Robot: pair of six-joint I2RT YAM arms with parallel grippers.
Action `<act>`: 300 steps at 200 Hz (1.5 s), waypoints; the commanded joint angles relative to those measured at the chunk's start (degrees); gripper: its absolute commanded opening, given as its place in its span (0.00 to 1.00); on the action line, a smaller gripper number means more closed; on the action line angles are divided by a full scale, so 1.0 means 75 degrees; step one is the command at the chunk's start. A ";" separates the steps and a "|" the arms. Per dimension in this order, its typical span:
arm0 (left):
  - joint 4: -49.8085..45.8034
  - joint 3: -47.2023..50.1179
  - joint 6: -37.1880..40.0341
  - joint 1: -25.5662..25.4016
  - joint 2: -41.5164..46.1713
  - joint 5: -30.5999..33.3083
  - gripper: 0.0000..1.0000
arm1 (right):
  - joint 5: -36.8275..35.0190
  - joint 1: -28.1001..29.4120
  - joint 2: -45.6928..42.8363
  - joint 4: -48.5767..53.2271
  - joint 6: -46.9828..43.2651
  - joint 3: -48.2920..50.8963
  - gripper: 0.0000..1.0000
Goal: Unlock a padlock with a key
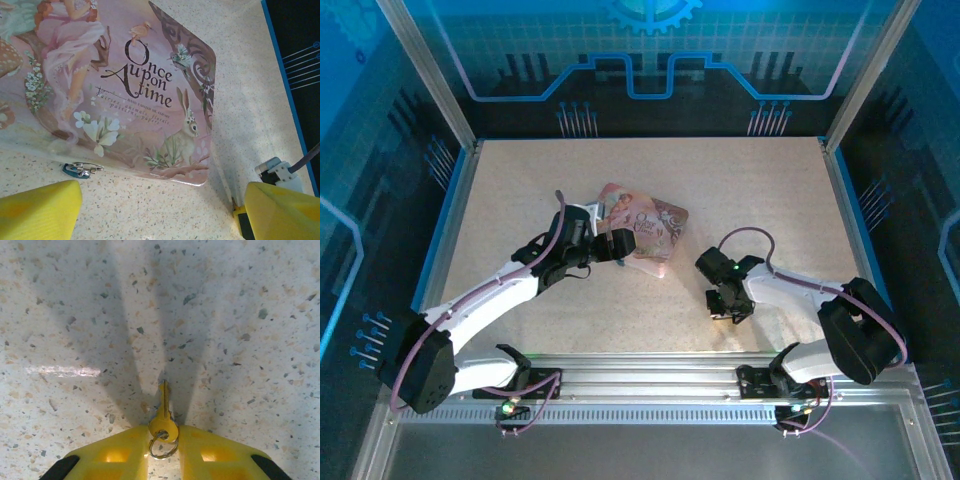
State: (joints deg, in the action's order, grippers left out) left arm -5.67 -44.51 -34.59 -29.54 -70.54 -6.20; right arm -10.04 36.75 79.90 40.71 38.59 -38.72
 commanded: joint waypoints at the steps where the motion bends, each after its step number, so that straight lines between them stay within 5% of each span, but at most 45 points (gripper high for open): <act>1: 0.0053 -0.0271 -0.0052 -0.0037 -0.0052 0.0040 0.86 | 0.0015 0.0092 0.0064 0.0130 0.0082 0.0046 0.20; 160: 0.0023 -0.0298 -0.0176 -0.0042 0.0288 -0.0004 0.87 | 0.0290 0.0092 -0.0669 -0.0015 -0.0122 0.0087 0.00; 263: 0.1642 -0.0490 -0.2011 -0.0128 0.0030 -0.1967 0.77 | 0.2294 0.0057 -0.2553 -0.3207 -0.0810 0.0401 0.00; 300: 0.1548 -0.0934 -0.1996 -0.0573 -0.0260 -0.2068 0.75 | 0.2769 0.0066 -0.2916 -0.4449 -0.1138 0.0405 0.00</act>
State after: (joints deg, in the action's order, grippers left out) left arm 3.79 -48.18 -47.77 -31.57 -71.18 -18.46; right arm 6.42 36.75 59.64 16.38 32.77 -36.14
